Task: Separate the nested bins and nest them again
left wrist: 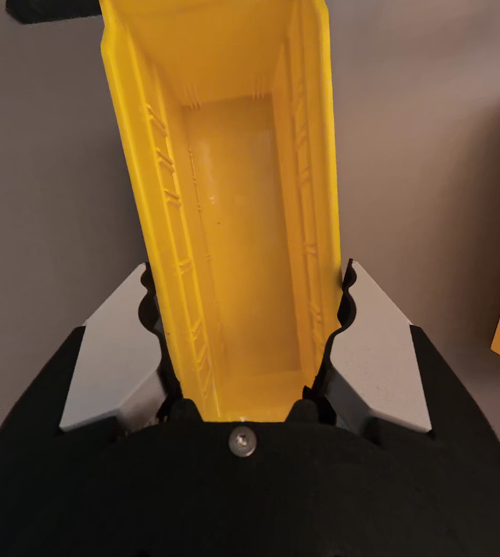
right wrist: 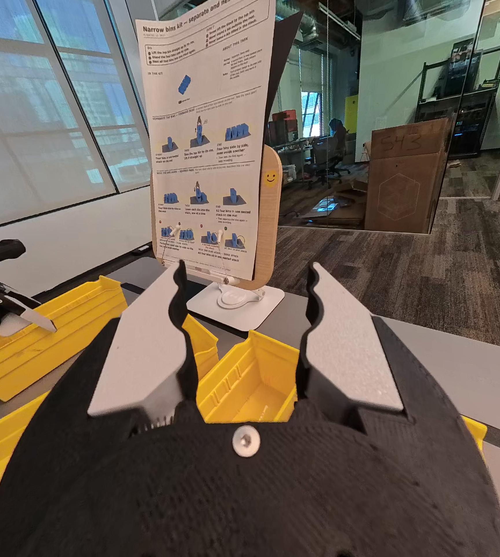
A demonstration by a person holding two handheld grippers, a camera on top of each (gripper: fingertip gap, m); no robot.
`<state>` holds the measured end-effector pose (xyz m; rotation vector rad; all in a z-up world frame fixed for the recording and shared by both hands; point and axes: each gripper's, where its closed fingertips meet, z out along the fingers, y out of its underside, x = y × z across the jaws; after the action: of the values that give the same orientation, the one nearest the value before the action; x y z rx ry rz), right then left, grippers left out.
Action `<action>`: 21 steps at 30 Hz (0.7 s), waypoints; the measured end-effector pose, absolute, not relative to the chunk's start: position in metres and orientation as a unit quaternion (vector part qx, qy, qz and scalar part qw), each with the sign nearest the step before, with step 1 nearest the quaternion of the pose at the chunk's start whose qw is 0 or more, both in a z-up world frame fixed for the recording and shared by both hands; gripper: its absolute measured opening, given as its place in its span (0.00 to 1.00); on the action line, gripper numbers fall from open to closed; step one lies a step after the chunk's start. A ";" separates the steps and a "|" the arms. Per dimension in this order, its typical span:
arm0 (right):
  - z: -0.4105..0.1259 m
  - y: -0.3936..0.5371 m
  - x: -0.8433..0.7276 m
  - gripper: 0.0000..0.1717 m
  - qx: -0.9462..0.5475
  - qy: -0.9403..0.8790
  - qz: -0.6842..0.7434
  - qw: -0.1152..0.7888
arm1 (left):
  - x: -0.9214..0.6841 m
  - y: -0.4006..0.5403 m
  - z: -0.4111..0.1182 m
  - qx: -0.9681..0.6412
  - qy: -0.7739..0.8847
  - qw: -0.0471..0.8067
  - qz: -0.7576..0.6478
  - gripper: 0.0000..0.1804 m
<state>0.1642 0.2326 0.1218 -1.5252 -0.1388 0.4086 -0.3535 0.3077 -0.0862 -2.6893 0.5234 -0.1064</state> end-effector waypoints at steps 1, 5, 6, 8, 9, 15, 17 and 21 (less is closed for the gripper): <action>0.121 0.233 0.165 0.46 -0.686 -0.062 0.182 0.701 | -0.353 0.308 -0.086 -0.959 0.193 0.203 -0.036 0.69; 0.120 0.234 0.167 0.47 -0.687 -0.058 0.181 0.702 | -0.356 0.319 -0.070 -0.946 0.202 0.253 -0.003 0.72; 0.120 0.234 0.168 0.47 -0.687 -0.058 0.181 0.702 | -0.354 0.322 -0.059 -0.941 0.199 0.275 0.001 0.72; 0.120 0.234 0.170 0.47 -0.687 -0.056 0.180 0.702 | -0.344 0.327 -0.029 -0.922 0.202 0.331 0.005 0.71; 0.120 0.235 0.171 0.47 -0.687 -0.055 0.179 0.702 | -0.331 0.327 -0.012 -0.909 0.208 0.362 -0.002 0.69; 0.115 0.238 0.168 0.47 -0.694 -0.058 0.174 0.696 | -0.173 0.266 0.029 -0.856 0.279 0.370 -0.229 0.54; 0.114 0.238 0.166 0.47 -0.696 -0.062 0.172 0.695 | -0.143 0.256 0.016 -0.860 0.292 0.348 -0.234 0.52; 0.115 0.237 0.164 0.47 -0.695 -0.065 0.172 0.695 | -0.109 0.246 -0.018 -0.878 0.302 0.296 -0.223 0.50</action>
<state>0.1643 0.2371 0.1152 -1.5505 -0.1448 0.3847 -0.1092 0.2456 -0.0176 -2.3360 0.8035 -0.5945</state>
